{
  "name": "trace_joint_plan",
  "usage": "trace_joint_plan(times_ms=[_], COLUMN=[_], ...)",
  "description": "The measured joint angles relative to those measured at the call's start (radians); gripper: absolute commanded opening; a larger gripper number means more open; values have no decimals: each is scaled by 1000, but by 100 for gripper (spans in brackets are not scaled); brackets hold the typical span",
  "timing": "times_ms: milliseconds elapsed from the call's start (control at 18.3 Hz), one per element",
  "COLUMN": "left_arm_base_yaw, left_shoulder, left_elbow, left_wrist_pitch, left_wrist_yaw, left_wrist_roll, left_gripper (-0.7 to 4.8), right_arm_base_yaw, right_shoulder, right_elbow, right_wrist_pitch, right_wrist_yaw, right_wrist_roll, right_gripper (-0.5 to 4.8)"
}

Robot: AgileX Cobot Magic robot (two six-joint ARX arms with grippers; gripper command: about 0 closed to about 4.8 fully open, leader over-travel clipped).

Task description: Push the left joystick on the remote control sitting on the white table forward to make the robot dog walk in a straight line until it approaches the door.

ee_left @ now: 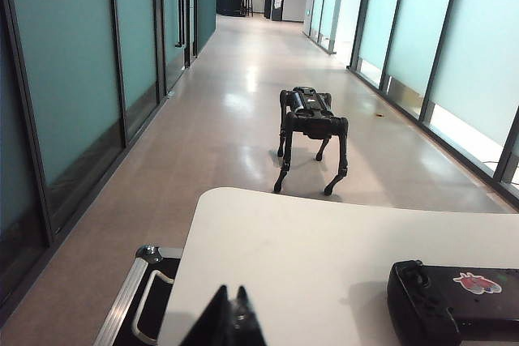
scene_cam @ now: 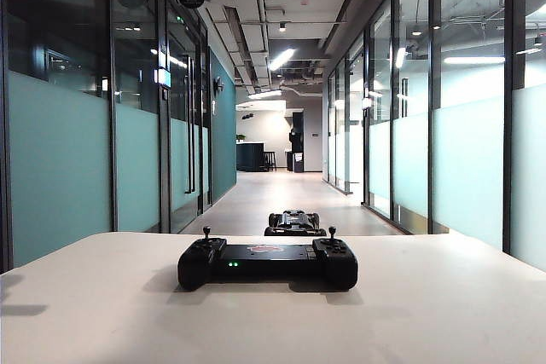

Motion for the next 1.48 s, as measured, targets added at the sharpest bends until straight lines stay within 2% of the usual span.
trace_joint_plan(times_ms=[1476], left_arm_base_yaw=[0], left_shoulder=[0], left_elbow=[2], left_wrist_pitch=[38], left_wrist_yaw=[-22], left_wrist_roll=[0], left_gripper=[-5], right_arm_base_yaw=[0], right_shoulder=[0], right_elbow=[31], right_wrist_pitch=[29], right_wrist_yaw=[0], right_wrist_roll=[0], right_gripper=[-6])
